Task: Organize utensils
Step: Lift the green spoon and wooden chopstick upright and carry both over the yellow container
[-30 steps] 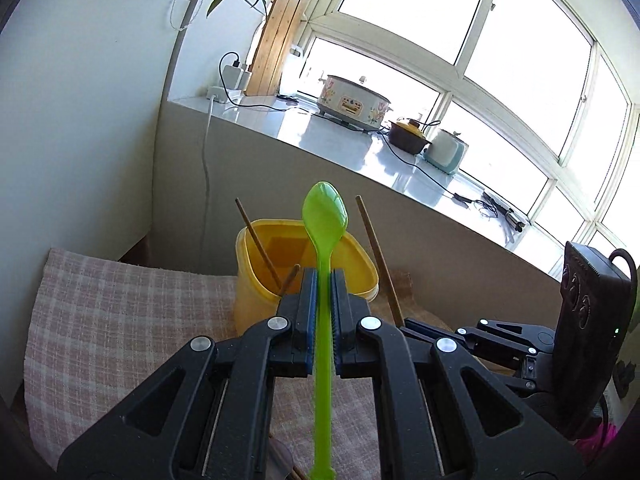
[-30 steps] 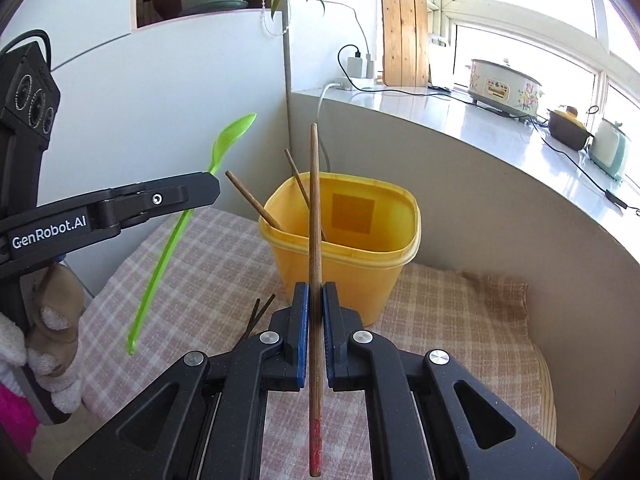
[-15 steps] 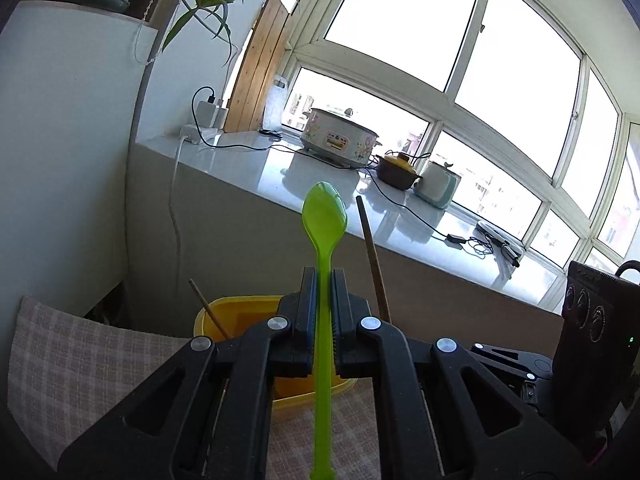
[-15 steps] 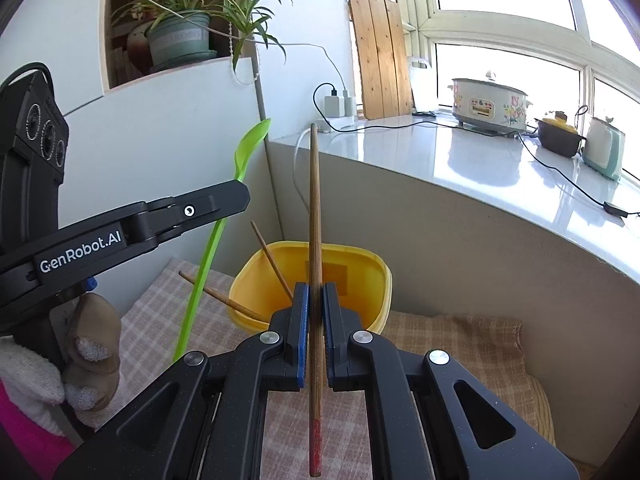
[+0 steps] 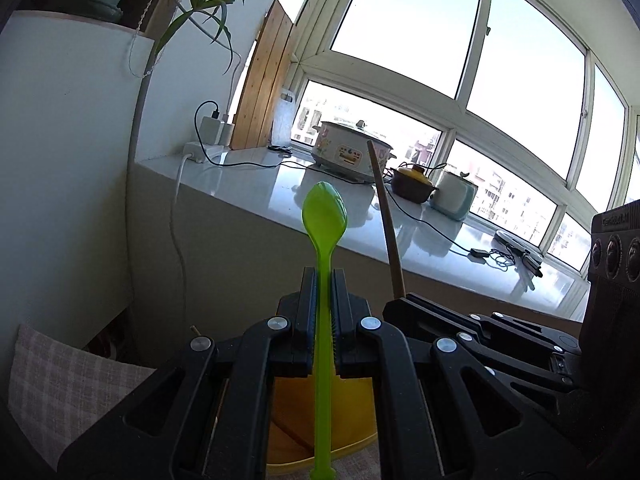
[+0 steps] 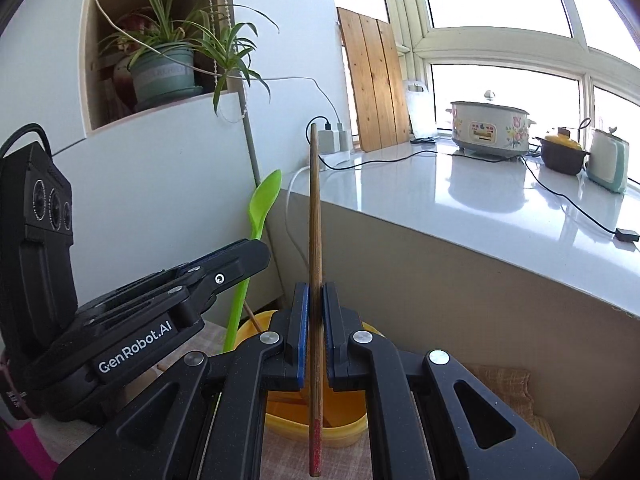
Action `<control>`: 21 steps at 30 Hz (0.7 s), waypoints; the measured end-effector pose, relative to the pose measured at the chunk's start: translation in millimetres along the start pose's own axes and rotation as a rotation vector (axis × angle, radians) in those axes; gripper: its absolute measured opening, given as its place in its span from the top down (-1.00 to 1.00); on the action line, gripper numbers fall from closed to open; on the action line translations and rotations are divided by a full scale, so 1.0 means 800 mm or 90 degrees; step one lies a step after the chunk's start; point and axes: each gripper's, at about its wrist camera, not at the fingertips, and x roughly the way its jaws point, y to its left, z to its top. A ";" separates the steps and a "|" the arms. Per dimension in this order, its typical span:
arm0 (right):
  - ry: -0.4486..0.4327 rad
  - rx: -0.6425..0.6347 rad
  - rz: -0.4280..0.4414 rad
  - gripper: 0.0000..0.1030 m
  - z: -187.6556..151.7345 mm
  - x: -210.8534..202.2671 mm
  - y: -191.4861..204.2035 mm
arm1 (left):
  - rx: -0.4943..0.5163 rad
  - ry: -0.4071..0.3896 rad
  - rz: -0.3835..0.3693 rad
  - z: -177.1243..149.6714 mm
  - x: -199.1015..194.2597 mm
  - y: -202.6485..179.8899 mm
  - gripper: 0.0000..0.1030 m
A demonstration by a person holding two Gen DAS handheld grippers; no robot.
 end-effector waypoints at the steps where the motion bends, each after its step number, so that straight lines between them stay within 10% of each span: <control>1: -0.003 -0.006 -0.005 0.90 0.002 0.004 0.000 | -0.002 -0.001 0.000 0.000 0.002 0.001 0.91; 21: -0.001 0.037 -0.030 0.90 -0.002 0.054 -0.033 | 0.022 -0.023 0.046 -0.017 0.018 0.000 0.91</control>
